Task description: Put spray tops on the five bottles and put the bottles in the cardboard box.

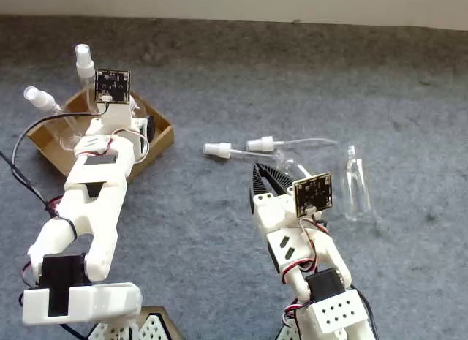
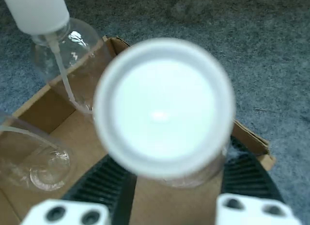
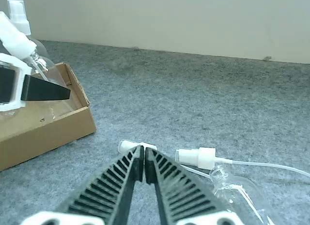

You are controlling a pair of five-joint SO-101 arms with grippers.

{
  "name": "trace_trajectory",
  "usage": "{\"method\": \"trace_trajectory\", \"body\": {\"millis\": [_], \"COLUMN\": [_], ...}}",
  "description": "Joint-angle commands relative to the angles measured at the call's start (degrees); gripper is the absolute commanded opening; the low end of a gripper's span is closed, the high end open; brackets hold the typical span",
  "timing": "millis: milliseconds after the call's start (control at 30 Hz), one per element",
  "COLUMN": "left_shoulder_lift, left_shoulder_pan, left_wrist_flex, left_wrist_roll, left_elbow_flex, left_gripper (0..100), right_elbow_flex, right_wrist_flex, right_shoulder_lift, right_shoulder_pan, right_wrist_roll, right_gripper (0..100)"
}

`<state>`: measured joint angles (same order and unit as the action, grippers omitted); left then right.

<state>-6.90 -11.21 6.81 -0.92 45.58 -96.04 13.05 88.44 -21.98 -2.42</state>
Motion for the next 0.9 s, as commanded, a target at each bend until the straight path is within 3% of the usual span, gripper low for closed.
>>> {"method": "trace_trajectory", "body": {"millis": [0, 200, 867], "left_shoulder_lift": [-0.4, -0.4, -0.92], "left_shoulder_pan": [0.57, 0.57, 0.4], "left_wrist_flex": [-1.14, -1.14, -1.14], "left_wrist_roll": [-0.62, -0.62, -0.62], "left_elbow_flex": [-3.3, -3.21, -3.12], "left_gripper": [13, 19, 20], "right_elbow_flex": [-7.78, -7.78, -7.78], "right_wrist_flex": [0.22, 0.22, 0.22], "right_shoulder_lift": [0.57, 0.57, 0.57], "right_shoulder_pan": [0.75, 0.75, 0.84], "right_wrist_roll": [-0.09, -0.09, -0.09], "right_gripper": [0.5, 0.5, 0.5]}}
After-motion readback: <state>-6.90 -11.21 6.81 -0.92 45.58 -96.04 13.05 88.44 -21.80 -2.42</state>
